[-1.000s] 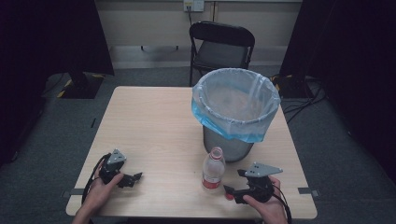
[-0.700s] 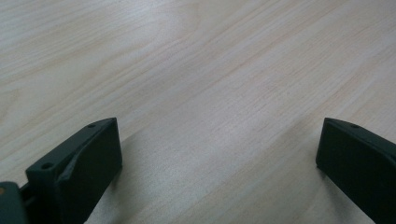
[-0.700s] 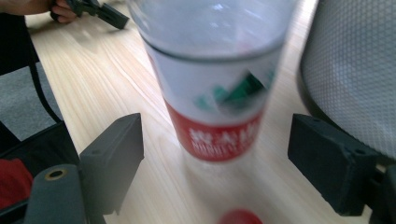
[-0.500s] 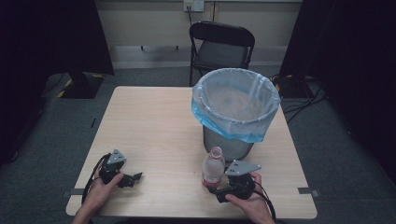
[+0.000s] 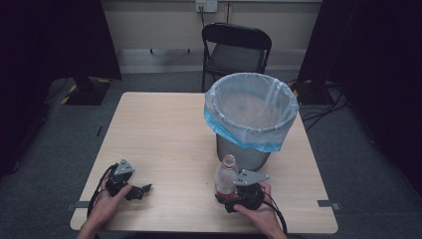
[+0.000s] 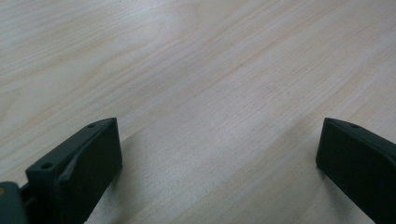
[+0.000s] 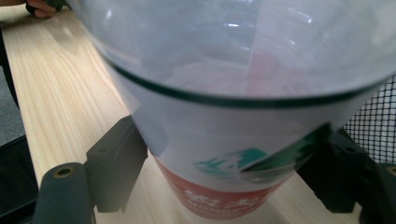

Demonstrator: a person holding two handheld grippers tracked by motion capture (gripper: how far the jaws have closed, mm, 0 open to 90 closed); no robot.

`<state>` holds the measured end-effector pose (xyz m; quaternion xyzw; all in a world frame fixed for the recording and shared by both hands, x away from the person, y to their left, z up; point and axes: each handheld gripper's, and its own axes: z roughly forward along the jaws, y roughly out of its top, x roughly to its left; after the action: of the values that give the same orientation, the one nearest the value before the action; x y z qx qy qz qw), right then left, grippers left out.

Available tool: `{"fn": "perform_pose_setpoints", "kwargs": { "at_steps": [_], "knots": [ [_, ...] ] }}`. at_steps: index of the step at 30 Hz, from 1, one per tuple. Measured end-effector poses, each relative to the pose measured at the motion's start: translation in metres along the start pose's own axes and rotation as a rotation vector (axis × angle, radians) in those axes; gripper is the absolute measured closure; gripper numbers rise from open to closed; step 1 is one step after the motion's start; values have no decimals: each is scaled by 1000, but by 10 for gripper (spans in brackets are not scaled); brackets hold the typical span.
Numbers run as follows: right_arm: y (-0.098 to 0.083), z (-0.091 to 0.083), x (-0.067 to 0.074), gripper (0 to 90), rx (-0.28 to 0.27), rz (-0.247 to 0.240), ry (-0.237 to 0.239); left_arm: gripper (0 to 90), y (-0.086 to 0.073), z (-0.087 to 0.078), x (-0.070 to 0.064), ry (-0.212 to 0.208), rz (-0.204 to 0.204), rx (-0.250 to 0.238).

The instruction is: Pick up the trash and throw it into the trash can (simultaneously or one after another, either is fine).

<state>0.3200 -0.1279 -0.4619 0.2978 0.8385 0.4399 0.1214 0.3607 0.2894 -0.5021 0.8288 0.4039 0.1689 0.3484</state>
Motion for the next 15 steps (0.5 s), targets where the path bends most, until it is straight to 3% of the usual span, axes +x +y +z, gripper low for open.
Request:
{"fn": "perform_pose_setpoints", "kwargs": {
  "at_steps": [4, 6, 15],
  "knots": [
    [2, 2, 1, 229, 4, -19, -27, 0, 0, 0, 0, -1, 1, 1],
    [3, 3, 0, 279, 2, -14, -24, 0, 0, 0, 0, -1, 1, 0],
    [5, 0, 2, 286, -14, -20, -7, 0, 0, 0, 0, 0, 1, 1]
  ]
}}
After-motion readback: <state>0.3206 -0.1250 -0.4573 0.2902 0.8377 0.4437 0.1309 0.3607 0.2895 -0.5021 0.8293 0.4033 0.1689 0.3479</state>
